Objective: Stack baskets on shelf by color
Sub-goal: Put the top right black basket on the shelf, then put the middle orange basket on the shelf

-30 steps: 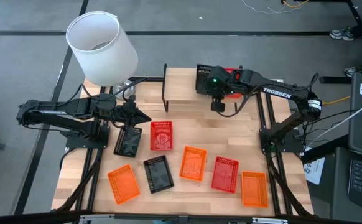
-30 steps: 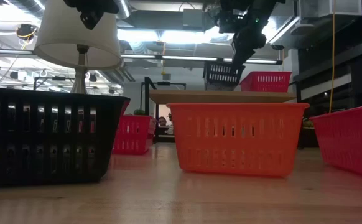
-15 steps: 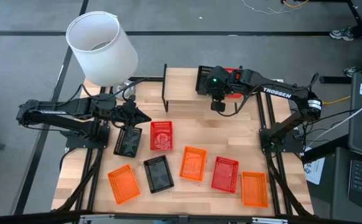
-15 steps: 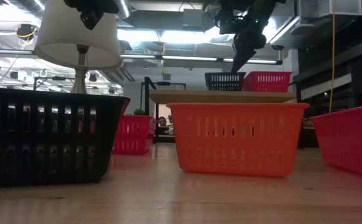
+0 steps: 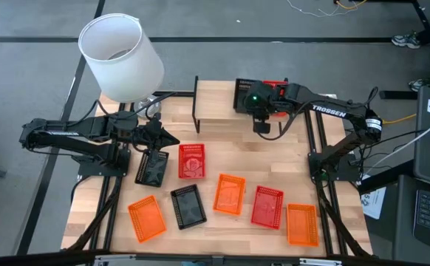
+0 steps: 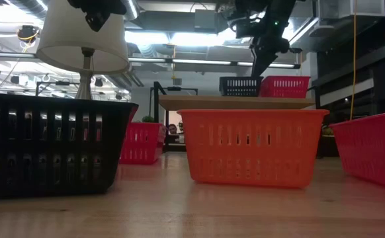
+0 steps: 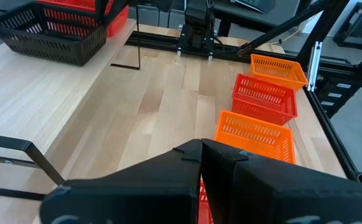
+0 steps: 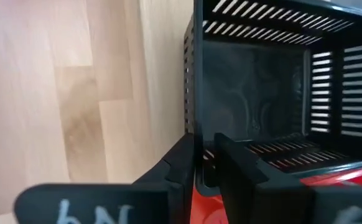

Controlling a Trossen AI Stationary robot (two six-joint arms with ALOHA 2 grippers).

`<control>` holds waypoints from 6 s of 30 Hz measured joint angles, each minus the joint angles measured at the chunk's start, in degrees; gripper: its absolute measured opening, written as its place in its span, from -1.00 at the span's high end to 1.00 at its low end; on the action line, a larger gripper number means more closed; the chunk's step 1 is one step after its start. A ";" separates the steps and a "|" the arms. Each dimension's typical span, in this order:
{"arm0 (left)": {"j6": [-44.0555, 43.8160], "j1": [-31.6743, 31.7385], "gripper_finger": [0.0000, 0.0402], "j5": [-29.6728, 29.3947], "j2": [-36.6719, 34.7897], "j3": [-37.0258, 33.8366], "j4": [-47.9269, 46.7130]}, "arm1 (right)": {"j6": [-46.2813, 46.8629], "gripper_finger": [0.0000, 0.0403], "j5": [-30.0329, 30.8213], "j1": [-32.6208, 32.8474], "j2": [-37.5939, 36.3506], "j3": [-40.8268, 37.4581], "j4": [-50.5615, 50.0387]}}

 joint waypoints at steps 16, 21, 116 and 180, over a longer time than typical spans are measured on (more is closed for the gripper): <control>-0.02 0.01 1.00 0.01 0.00 0.00 0.00 | -1.59 0.69 4.29 2.58 -0.79 0.02 0.43; -0.02 0.01 1.00 0.01 0.00 0.00 0.00 | -1.54 0.69 5.85 4.87 -0.83 1.20 0.68; -4.62 -24.15 0.45 -5.95 75.77 38.84 5.73 | 56.82 0.69 8.54 44.04 -20.02 -3.04 -26.49; 31.72 23.88 1.00 6.00 67.47 65.77 -39.39 | 53.91 0.69 10.13 44.04 -20.00 -3.02 -26.51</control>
